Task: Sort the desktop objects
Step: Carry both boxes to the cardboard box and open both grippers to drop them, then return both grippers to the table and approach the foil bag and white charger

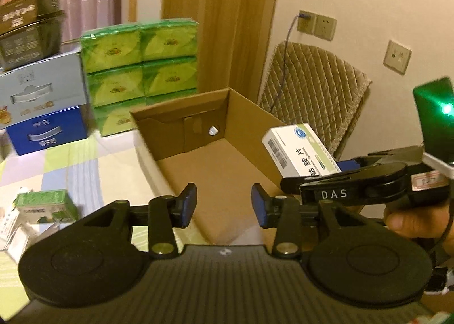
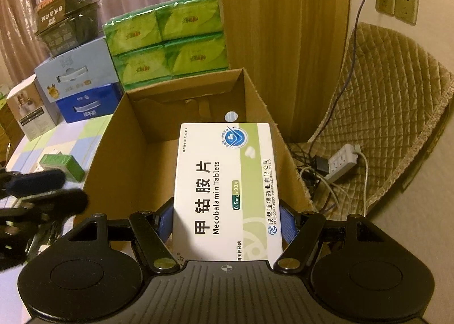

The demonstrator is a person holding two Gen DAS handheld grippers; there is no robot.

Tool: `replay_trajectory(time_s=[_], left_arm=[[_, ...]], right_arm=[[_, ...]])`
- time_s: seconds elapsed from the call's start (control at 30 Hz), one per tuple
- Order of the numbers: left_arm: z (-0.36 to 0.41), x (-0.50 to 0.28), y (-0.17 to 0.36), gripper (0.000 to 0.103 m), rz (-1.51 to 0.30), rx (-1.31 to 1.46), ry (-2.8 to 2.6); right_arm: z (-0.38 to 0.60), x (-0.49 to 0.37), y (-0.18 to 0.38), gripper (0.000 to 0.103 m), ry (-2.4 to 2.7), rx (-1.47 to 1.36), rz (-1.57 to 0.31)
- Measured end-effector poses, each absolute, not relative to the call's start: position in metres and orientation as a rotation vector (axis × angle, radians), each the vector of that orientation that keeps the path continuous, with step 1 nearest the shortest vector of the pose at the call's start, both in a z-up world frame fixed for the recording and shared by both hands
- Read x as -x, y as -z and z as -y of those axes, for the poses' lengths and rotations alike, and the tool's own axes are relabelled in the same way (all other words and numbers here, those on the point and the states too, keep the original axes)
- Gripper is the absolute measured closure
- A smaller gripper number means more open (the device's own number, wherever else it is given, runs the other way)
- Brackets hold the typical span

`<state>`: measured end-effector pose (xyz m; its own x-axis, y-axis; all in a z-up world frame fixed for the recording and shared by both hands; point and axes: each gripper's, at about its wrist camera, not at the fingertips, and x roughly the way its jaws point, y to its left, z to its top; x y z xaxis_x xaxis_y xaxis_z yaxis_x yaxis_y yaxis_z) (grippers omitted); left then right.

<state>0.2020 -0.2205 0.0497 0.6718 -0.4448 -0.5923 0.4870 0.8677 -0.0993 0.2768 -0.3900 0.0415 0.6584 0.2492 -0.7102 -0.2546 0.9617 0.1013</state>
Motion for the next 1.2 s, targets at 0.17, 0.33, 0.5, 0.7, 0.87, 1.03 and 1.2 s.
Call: replay_trajectory(time_s=[0.17, 0.33, 0.5, 0.7, 0.87, 1.03, 1.2], left_arm=[[0.195, -0.190, -0.054, 0.063, -0.661, -0.009, 0.495], [0.175, -0.178, -0.057, 0.060, -0.657, 0.018, 0.470], [0.155, -0.165, -0.056, 0.057, -0.662, 0.028, 0.435], [0.126, -0.142, -0.056, 0.052, -0.659, 0.035, 0.387], [0.094, -0.117, -0.055, 0.043, -0.661, 0.022, 0.327], [0.052, -0.090, -0.055, 0.025, -0.661, -0.004, 0.239], [0.015, -0.069, -0.054, 0.009, -0.657, -0.037, 0.157]], right_arm=[[0.385, -0.278, -0.038, 0.035, -0.286, 0.002, -0.818], [0.381, -0.275, -0.042, 0.028, -0.293, 0.000, -0.806], [0.381, -0.265, -0.053, 0.022, -0.291, -0.021, -0.781], [0.376, -0.242, -0.068, 0.017, -0.300, -0.051, -0.752], [0.363, -0.213, -0.084, 0.012, -0.340, -0.087, -0.717], [0.340, -0.182, -0.100, 0.002, -0.410, -0.107, -0.681], [0.308, -0.150, -0.108, 0.002, -0.490, -0.126, -0.661]])
